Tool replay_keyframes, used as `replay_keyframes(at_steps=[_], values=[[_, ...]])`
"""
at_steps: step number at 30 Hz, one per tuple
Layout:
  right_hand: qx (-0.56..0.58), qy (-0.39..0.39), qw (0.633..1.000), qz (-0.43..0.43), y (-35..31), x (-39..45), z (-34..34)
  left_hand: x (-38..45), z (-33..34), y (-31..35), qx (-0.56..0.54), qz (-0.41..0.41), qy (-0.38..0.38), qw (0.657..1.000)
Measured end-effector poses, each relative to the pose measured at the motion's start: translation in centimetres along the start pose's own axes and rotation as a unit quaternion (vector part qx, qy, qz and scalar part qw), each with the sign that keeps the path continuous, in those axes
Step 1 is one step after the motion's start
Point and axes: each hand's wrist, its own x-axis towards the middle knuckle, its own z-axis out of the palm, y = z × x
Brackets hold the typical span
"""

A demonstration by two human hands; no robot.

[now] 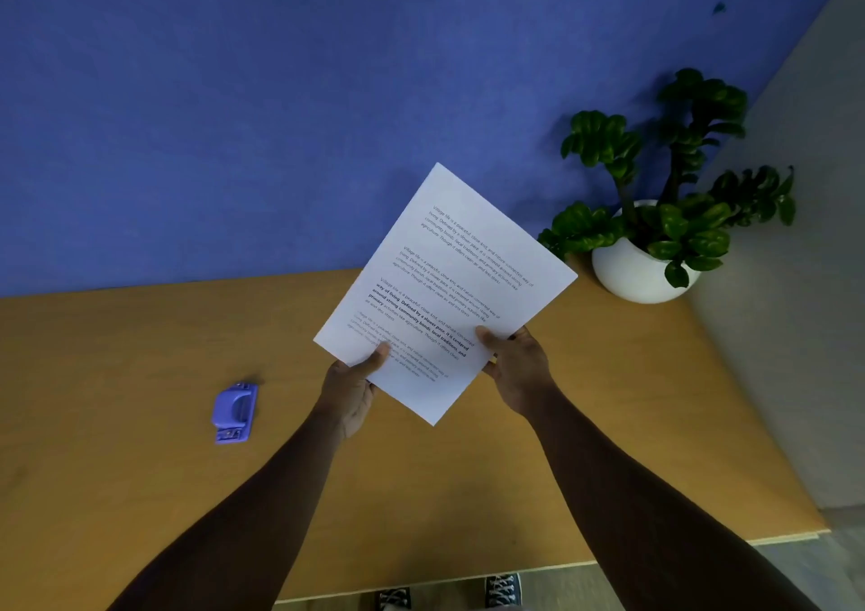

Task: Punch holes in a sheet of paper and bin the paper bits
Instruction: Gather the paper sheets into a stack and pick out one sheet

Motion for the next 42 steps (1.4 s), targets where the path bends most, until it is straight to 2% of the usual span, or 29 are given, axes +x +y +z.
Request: replay_keyframes(at_steps=[7, 14, 20, 24, 31, 39, 42], values=[[-0.048, 0.098, 0.994, -0.022, -0.8, -0.2, -2.5, 0.3, -2.2, 1.8, 0.159, 0.014, 0.064, 0.985], [-0.202, 0.126, 0.971, -0.026, -0.8, -0.4, -4.6, 0.1, -2.9, 3.1, 0.281, 0.065, 0.069, 0.955], [-0.335, 0.119, 0.934, -0.032, -0.2, -0.5, -4.6, -0.3, -1.7, 2.4, 0.284, 0.078, 0.059, 0.954], [-0.358, 0.134, 0.923, -0.039, 0.6, -0.6, -4.9, -0.7, -1.4, 1.3, 0.273, 0.079, 0.081, 0.955], [-0.383, 0.185, 0.905, 0.009, 2.0, -1.1, -6.0, -1.5, -2.5, -0.7, 0.303, 0.041, 0.108, 0.946], [-0.400, 0.158, 0.901, -0.050, 1.5, -1.4, -6.0, -1.3, -2.4, 0.2, 0.324, 0.054, 0.120, 0.937], [-0.426, 0.135, 0.893, -0.047, 1.6, -1.8, -6.5, -1.1, -3.0, 0.1, 0.346, 0.016, 0.105, 0.932]])
